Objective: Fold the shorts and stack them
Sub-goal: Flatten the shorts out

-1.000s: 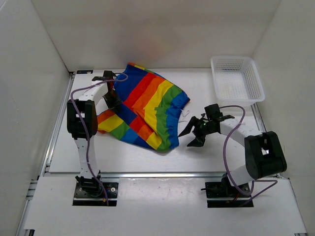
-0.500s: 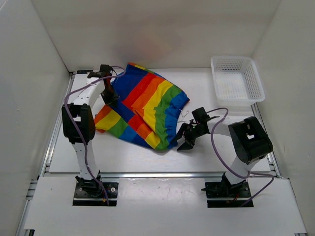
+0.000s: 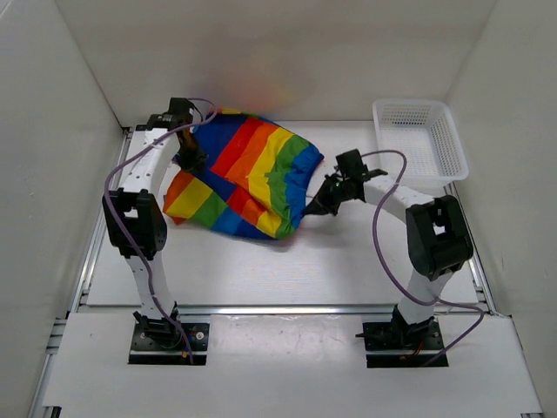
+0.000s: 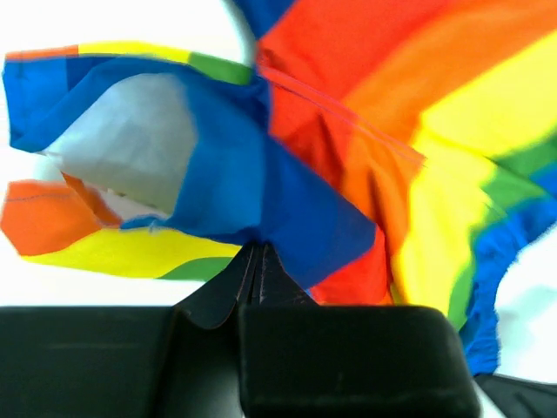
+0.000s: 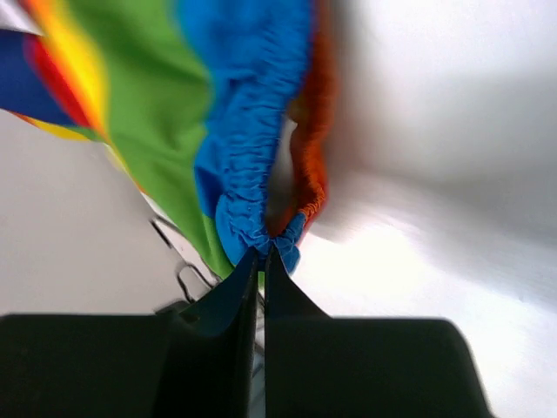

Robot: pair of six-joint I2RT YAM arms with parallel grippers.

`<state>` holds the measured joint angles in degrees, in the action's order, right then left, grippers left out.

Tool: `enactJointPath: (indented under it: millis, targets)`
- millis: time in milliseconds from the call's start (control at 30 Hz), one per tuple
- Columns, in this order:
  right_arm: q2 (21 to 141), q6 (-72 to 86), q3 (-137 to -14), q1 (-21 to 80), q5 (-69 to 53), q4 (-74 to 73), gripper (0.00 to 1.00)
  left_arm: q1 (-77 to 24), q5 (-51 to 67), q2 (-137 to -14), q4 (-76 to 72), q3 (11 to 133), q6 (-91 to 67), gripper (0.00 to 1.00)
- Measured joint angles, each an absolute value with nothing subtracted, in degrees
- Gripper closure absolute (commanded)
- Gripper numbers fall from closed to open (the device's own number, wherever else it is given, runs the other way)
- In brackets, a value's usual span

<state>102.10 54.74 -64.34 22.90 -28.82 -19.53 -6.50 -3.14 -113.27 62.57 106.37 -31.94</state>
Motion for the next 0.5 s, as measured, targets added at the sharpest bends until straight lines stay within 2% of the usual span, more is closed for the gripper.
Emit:
enactJointPath:
  millis: [133, 233, 300, 400, 500]
  targets:
    - [104.47, 52.01, -79.24, 20.10, -26.85, -24.60, 1.00, -5.98, -2.72, -114.21, 65.69, 117.82, -31.94, 0.90]
    - [106.26, 49.74, -92.86, 17.21, -25.02, -27.97, 1.00, -4.89, -0.95, -116.88, 67.83, 133.58, -31.92, 0.90]
    - [106.00, 47.97, -99.24, 15.64, -23.51, -29.02, 1.00, -4.16, 0.12, -116.79, 67.57, 139.94, -31.99, 0.90]
    - [102.28, 44.73, -102.24, 14.20, -20.05, -29.89, 1.00, -3.20, 1.50, -111.85, 66.52, 138.39, -32.21, 0.90]
    - [95.39, 41.58, -96.09, 14.48, -16.86, -30.06, 1.00, -3.60, 2.02, -100.05, 63.05, 120.27, -32.60, 0.90]
